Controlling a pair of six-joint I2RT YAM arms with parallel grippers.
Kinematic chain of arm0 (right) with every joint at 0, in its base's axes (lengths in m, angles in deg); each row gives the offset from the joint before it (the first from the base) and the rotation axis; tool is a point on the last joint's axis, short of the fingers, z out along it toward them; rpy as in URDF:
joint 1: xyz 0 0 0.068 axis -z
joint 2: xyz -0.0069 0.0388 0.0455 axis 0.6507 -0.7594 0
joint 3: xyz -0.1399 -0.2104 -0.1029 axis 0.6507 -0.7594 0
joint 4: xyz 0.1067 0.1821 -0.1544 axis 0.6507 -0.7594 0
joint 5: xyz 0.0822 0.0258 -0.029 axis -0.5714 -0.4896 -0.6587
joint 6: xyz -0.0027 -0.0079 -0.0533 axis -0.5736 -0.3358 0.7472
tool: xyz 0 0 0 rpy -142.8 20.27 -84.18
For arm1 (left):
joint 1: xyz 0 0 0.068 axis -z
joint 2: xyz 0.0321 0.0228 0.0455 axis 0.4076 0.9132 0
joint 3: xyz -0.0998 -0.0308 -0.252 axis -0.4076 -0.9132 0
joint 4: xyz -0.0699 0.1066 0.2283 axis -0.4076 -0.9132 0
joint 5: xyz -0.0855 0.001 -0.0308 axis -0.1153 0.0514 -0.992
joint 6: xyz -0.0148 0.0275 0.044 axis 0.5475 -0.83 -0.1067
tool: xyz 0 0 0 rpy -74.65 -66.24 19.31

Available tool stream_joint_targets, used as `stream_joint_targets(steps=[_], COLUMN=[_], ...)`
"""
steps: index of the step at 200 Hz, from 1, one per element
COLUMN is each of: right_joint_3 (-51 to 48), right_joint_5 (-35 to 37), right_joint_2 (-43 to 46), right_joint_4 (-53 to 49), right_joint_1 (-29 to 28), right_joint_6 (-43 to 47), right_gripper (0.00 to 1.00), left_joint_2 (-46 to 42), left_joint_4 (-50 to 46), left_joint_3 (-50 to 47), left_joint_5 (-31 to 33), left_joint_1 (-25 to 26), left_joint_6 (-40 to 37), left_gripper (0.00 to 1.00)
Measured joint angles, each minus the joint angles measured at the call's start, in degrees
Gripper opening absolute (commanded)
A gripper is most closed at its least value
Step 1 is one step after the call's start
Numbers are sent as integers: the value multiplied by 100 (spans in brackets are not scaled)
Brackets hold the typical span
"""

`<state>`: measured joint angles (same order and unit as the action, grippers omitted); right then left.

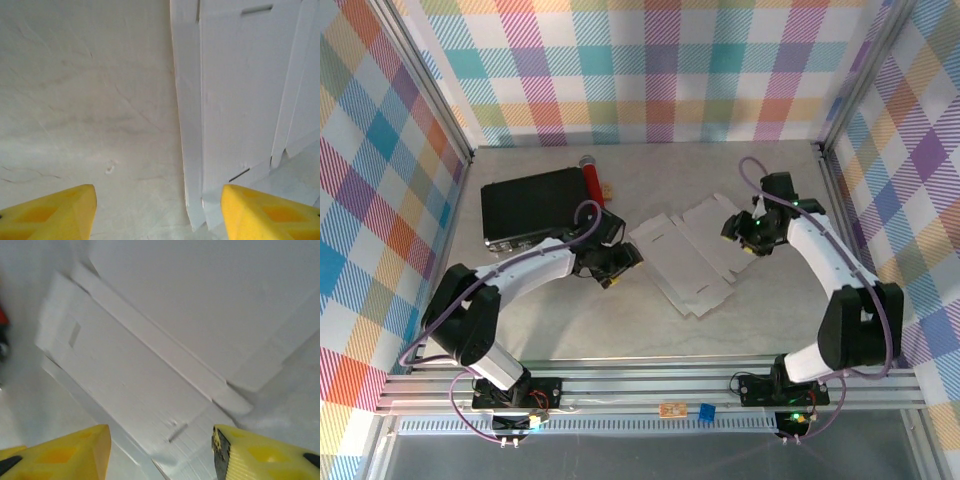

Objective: Fold the paper box

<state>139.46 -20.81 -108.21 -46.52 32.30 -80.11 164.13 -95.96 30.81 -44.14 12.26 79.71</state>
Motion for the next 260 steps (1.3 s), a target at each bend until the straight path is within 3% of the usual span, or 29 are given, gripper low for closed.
stream_joint_targets(steps=[50,113,126,152,169,184,260], right_joint_3=[50,608,614,616,616,619,675], right_joint_5=[-758,-859,-859,-857,-857,-850,-817], right_joint_2=[-1432,-2465,-2542,-2568,-2568,-2568,-2463], right_joint_4=[415,588,573,560,546,540,525], right_joint_1=[-48,-74,-74,-74,-72,-72,-170], right_joint_6=[90,92,92,90,85,48,-315], right_gripper=[45,41,41,41,40,39,38], left_joint_2=[918,1602,1628,1843,1891,1912,2105], left_joint_4=[1333,2326,2337,2612,2581,2404,-422], left_joint_3=[0,120,127,205,278,393,2415], left_joint_5=[-232,-409,-422,-470,-466,-411,164], left_joint_1=[68,111,116,181,192,223,256], left_joint_6=[326,551,588,632,599,501,-581], left_gripper=[61,55,50,29,17,0,3])
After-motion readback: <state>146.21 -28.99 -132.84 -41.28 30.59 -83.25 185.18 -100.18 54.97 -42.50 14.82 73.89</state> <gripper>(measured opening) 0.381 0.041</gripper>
